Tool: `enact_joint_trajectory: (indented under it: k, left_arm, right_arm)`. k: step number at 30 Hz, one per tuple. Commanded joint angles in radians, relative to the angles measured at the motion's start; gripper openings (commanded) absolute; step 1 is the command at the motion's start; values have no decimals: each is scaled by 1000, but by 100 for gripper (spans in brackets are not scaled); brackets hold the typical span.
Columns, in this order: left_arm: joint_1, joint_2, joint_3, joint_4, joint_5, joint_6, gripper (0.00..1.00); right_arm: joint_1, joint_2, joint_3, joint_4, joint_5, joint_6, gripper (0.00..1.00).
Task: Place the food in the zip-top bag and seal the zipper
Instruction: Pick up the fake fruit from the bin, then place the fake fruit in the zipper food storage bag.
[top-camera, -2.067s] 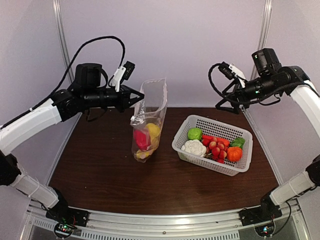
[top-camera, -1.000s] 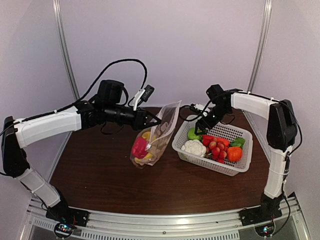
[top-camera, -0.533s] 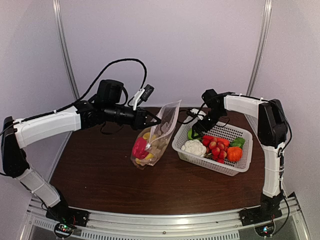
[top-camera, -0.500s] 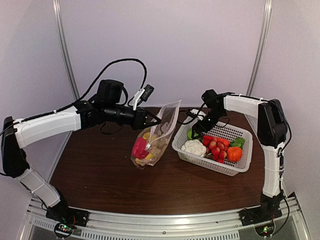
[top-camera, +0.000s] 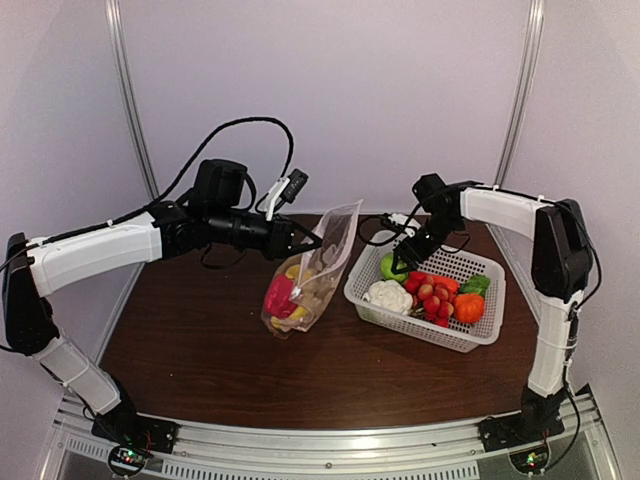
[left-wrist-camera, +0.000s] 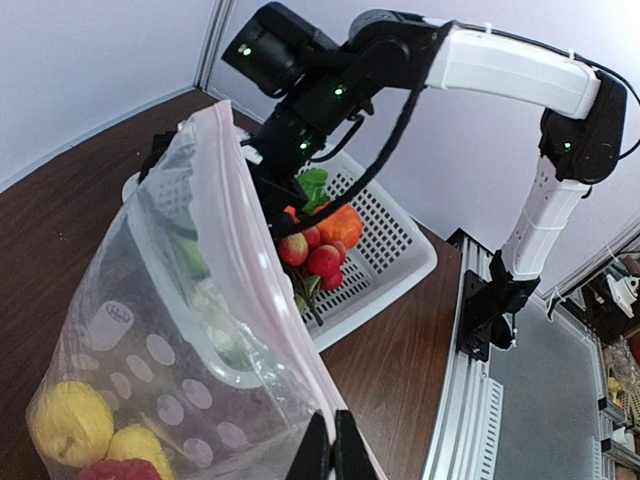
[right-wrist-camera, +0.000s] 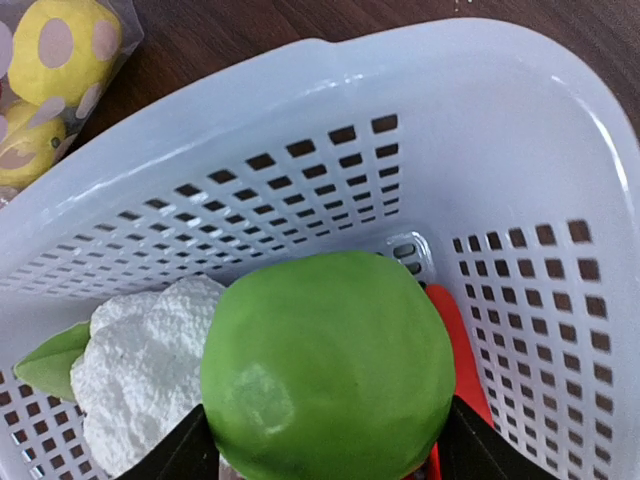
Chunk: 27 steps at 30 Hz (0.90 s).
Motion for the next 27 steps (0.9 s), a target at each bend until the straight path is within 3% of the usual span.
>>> enact_joint_trajectory:
  k: [1,6,11,13,18,27]
  left_arm:
    - [0,-26,-10,28,-9,14,0]
    - [1,-12,-10,28,-12,14,0]
    - [1,3,-8,27,-19,21,0]
    - [1,8,-6,25,-23,27,0]
    - [1,22,1,12,-32,40,0]
    - [1,22,7,-2,-36,51,0]
  right_arm:
    - [-2,-220,-71,8,37,-14,63]
    - [-2,-405,-133,0,-68,-36,63]
    - [22,-559,-162,-16,-321,-86,64]
    - [66,-586,-158,0,-317,-79,65]
    - [197,-538,-39,-73,-284,-115,65]
    - [288,-342,169,-102,-325,-8,62]
